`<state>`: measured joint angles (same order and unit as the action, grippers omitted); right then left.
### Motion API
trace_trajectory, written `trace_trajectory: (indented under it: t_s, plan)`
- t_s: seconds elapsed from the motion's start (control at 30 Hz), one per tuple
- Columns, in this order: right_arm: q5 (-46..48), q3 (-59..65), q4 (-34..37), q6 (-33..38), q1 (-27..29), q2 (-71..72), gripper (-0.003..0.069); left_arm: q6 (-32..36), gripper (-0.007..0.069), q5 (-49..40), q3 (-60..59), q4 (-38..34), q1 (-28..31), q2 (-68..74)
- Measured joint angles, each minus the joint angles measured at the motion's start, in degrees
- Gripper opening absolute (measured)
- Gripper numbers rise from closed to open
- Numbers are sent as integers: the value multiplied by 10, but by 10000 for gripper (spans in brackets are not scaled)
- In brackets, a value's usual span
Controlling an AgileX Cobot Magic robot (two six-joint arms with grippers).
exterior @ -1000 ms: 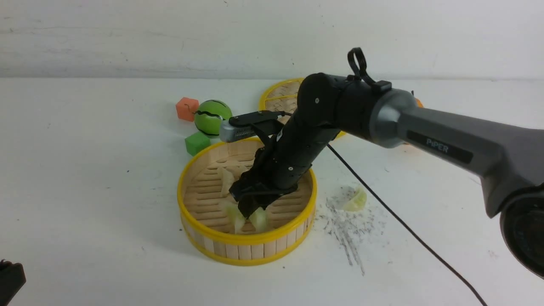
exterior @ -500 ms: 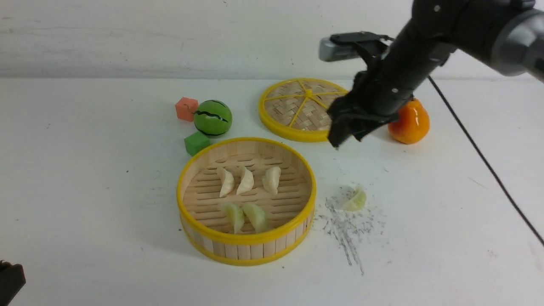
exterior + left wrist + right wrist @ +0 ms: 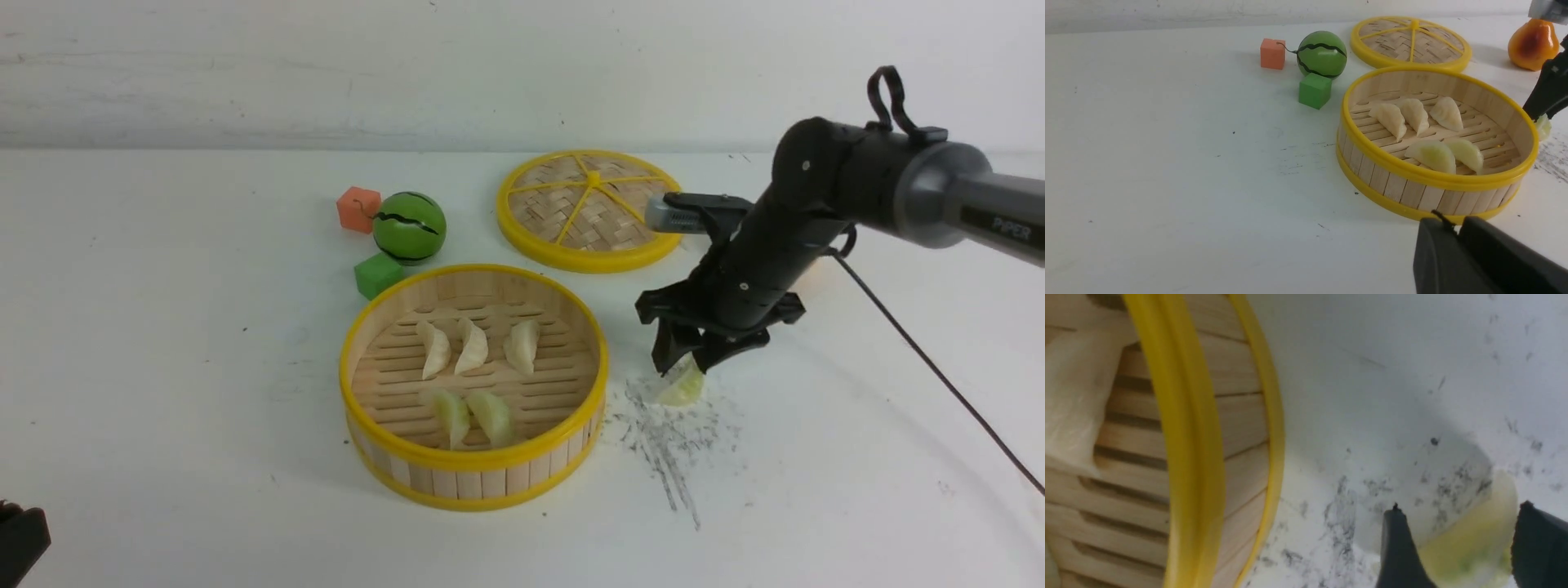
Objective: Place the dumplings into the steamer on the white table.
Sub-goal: 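Reach for and grasp a dumpling lying on the table beside the steamer, then place the dumpling in the bamboo steamer basket with the right gripper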
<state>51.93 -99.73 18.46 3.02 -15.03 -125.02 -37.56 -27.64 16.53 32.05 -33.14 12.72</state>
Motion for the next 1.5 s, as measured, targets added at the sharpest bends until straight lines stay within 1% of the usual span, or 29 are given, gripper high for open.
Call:
trace_trajectory:
  t_s: [0.07, 0.2, 0.27, 0.3, 0.37, 0.4, 0.43, 0.57, 0.67, 0.8, 0.87, 0.93, 1.0, 1.07, 1.2, 1.4, 1.47, 1.5]
  plan:
    - [-3, 0, -15, -7, -4, -2, 363, 0, 67, 0, 0, 0, 0, 0]
    - [7, 1, -54, -18, -18, -12, 329, 0, 67, 0, 0, 0, 0, 0]
    - [12, 1, -66, -20, -25, -14, 293, 0, 69, 0, 0, 1, 0, 0]
    - [15, 1, -71, -21, -28, -14, 260, 0, 70, 0, 0, 2, 0, 0]
    - [21, 1, -73, -19, -31, -14, 225, 0, 70, 0, 0, 2, 0, 0]
    - [23, 1, -76, -15, -33, -14, 197, 0, 70, 0, 0, 3, 0, 0]
    - [27, 1, -76, -5, -33, -14, 189, 0, 70, 0, 0, 3, 0, 0]
    - [57, 1, -76, 28, -33, -7, 189, 0, 71, 0, 0, 4, 0, 0]
    - [77, -2, -76, 33, -33, 9, 189, 0, 73, 0, 0, 4, 0, 0]
    - [86, -32, -56, 57, -44, 68, 189, 0, 76, 0, 0, 4, 0, 0]
    - [82, -44, -29, 71, -56, 86, 189, 0, 78, 0, 0, 4, 0, 0]
    - [66, -55, 6, 94, -81, 95, 189, 0, 81, 0, 0, 4, 0, 0]
    - [52, -56, 17, 107, -95, 96, 189, 0, 81, 0, 0, 4, 0, 0]
    - [28, -56, 30, 129, -134, 81, 189, 0, 84, 0, 0, 4, 0, 0]
    - [9, -56, 15, 130, -159, 40, 189, 0, 88, 0, 0, 4, 0, 0]
    - [6, -55, -11, 113, -162, -4, 189, 0, 88, 0, 0, 4, 0, 0]
    - [9, -55, -10, 103, -162, -7, 202, 0, 88, 0, 0, 4, 0, 0]
    - [9, -55, -7, 99, -162, -7, 224, 0, 88, 0, 0, 4, 0, 0]
